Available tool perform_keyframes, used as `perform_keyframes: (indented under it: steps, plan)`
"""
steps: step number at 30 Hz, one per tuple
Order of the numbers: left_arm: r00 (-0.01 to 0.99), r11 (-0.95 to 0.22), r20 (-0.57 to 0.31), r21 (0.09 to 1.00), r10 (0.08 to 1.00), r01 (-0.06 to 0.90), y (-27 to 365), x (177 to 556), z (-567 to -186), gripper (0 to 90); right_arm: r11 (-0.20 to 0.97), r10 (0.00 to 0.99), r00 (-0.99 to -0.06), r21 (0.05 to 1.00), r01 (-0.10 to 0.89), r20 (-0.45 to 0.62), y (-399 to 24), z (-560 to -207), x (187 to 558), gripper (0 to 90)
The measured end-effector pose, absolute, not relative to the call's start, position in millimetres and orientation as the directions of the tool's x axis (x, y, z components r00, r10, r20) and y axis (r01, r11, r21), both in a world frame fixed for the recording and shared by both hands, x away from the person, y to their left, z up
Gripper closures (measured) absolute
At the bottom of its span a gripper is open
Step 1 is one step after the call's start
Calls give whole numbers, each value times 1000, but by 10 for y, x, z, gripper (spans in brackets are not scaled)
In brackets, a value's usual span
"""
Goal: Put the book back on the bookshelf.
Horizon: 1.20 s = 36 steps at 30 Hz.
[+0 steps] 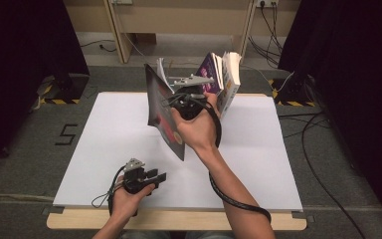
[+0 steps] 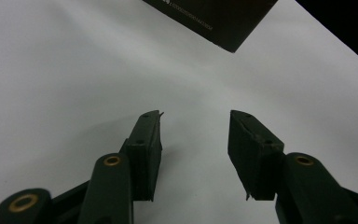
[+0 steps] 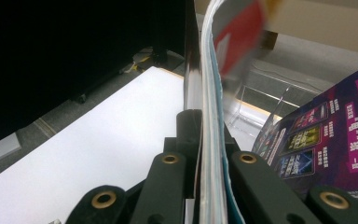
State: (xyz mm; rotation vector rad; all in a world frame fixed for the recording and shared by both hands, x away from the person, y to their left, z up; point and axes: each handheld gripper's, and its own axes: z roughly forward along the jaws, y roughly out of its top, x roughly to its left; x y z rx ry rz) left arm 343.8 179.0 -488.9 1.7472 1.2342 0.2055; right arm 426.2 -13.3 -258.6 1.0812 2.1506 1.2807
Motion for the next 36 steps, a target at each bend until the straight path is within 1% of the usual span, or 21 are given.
perform_keyframes:
  steps: [15,21,29,36]
  plan:
    - [478,-38,-359,767,802,640,1783,3435,-4887,538,270,795,-606,876,400,32,-167,-2629,4220,871]
    - [480,-40,-356,769,802,638,1781,3432,-4885,538,279,775,-632,882,380,27,-144,-2607,4138,871]
    - [478,-39,-357,768,803,639,1791,3434,-4880,538,300,760,-649,875,379,21,-121,-2625,4220,871]
    - [477,-35,-357,771,803,635,1800,3431,-4868,538,277,784,-619,872,403,37,-149,-2645,4398,871]
